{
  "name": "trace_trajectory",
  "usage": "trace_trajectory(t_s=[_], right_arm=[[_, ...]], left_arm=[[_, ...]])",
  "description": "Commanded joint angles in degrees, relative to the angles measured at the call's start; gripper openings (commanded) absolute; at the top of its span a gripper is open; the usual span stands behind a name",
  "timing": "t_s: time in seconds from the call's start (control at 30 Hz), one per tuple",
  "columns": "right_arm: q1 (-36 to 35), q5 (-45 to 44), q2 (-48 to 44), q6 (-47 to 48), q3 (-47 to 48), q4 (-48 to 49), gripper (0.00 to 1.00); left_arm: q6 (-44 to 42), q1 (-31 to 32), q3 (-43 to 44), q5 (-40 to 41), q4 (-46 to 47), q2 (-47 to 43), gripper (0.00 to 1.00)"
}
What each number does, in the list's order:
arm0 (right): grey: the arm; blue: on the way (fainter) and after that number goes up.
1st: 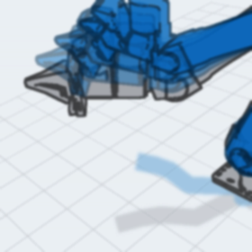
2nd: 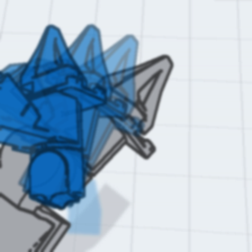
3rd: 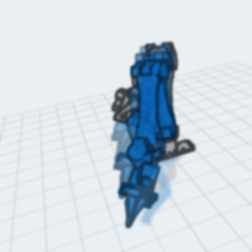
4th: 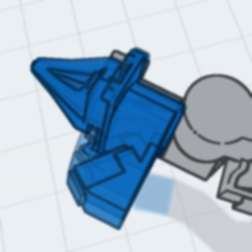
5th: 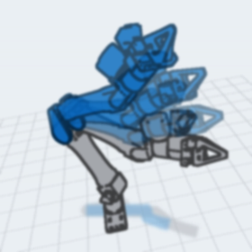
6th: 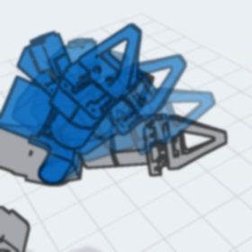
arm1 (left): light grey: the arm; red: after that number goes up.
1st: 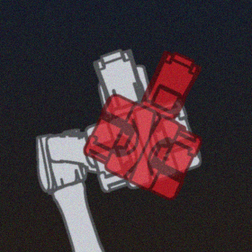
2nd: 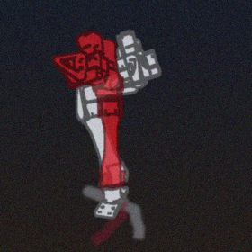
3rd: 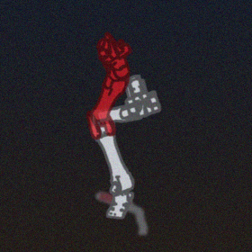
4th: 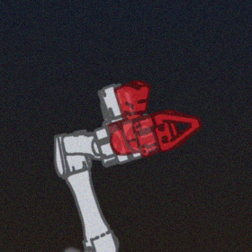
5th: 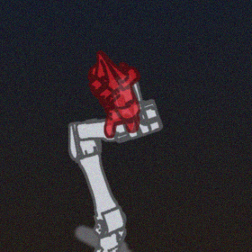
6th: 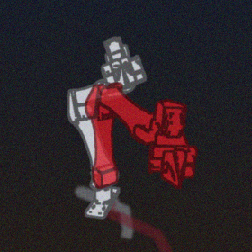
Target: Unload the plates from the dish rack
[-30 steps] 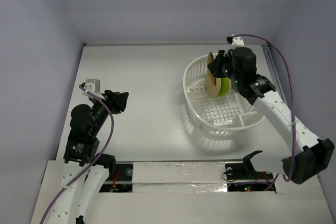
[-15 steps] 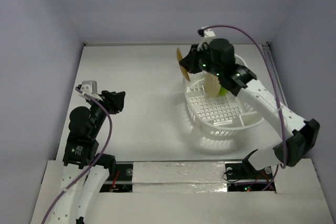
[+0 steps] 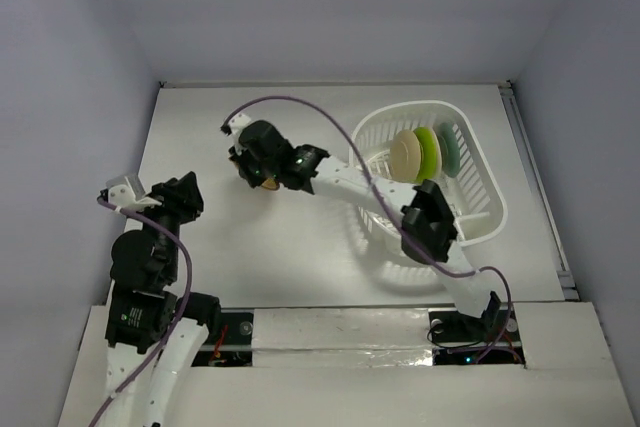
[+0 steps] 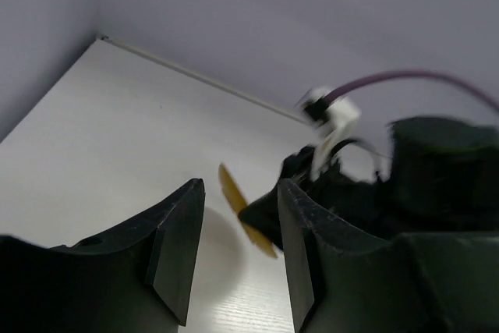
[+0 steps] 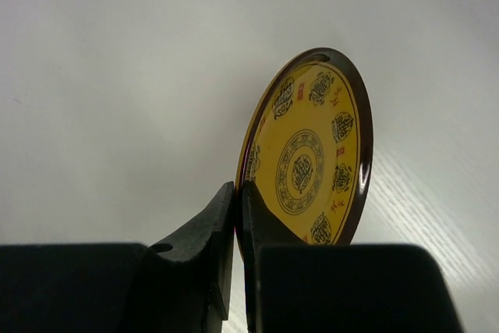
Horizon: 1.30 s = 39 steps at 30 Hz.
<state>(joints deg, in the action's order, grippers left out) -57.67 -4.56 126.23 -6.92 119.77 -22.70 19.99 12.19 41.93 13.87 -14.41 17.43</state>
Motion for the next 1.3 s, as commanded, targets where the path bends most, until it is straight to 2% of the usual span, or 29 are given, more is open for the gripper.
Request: trace_trajectory(t_s=[0.0, 0.13, 0.27, 0.33, 0.37, 0.47, 0.53, 0.7, 0.73, 0.77, 0.8, 0.97, 1.03, 1.07, 1.13, 1.17, 1.2, 1.23, 1.27], right_arm=[[-1.5, -6.0, 4.1, 5.6, 6.6, -2.5, 0.00], [-3.2, -10.3, 8.1, 8.5, 7.0, -2.5, 0.00], [-3.9, -11.4, 7.2, 7.9, -0.6, 1.0, 0.00], [-4.4, -11.4, 6.0, 7.0, -6.1, 3.7, 0.07], [-4.4, -11.1, 5.8, 5.0, -7.7, 4.5, 0.18], [-4.4, -10.1, 4.6, 2.4, -12.7, 7.2, 0.31], [-4.4, -9.5, 4.1, 1.6, -14.1, 8.1, 0.35], [-4.4, -9.2, 2.4, 0.0, -15.6, 7.9, 0.37], [-4.4, -9.4, 1.5, -0.4, -16.0, 8.0, 0.37], [-4.4, -9.6, -1.1, -1.0, -16.5, 8.4, 0.43], [-4.4, -9.6, -2.9, -1.0, -17.8, 8.7, 0.43], [-3.9, -10.9, -14.7, -1.0, -21.8, 9.8, 0.59], [-2.6, -12.0, -20.6, -1.3, -24.3, 8.9, 0.59], [-1.9, -13.1, -22.8, -1.7, -25.5, 8.8, 0.59], [2.0, -14.7, -30.1, -3.3, -31.8, 9.9, 0.48], [4.2, -14.6, -32.9, -5.4, -34.4, 10.3, 0.24], [6.8, -14.3, -35.6, -6.7, -37.1, 11.1, 0.11], [12.9, -12.5, -40.9, -8.0, -39.8, 11.7, 0.02], [16.1, -11.5, -43.4, -10.2, -45.3, 12.1, 0.00]], left_arm=[[0.6, 0.5, 0.2, 6.0, 1.8, -2.1, 0.39], [0.6, 1.0, 0.1, 5.9, 1.3, -2.0, 0.39], [0.9, 1.0, -0.1, 4.9, 1.3, -2.0, 0.39], [0.9, 1.0, -0.1, 4.8, 1.3, -2.0, 0.41], [1.0, 1.0, -0.2, 4.6, 1.4, -2.0, 0.44], [1.0, 1.0, -0.3, 3.8, 1.5, -1.9, 0.55], [1.1, 1.0, -0.3, 3.4, 1.7, -1.7, 0.60], [1.0, 1.0, -0.3, 3.4, 1.4, -1.5, 0.62], [1.1, 1.0, -0.2, 3.5, 1.4, -1.6, 0.62], [1.1, 1.0, -0.2, 3.6, 1.3, -1.5, 0.62], [1.0, 1.0, -0.2, 3.7, 1.4, -1.5, 0.62], [0.9, 1.0, -0.1, 3.6, 1.3, -1.3, 0.62], [1.0, 1.0, -0.2, 3.4, 1.4, -1.3, 0.61], [0.9, 1.0, -0.2, 3.4, 1.4, -1.3, 0.61], [0.9, 1.0, -0.3, 3.0, 1.5, -1.2, 0.61], [0.9, 1.0, -0.3, 3.0, 1.7, -1.1, 0.61], [0.9, 1.0, -0.4, 2.6, 1.7, -1.1, 0.61], [0.8, 1.0, -0.4, 2.3, 1.8, -0.9, 0.61], [0.8, 1.0, -0.4, 2.1, 1.8, -0.9, 0.60]])
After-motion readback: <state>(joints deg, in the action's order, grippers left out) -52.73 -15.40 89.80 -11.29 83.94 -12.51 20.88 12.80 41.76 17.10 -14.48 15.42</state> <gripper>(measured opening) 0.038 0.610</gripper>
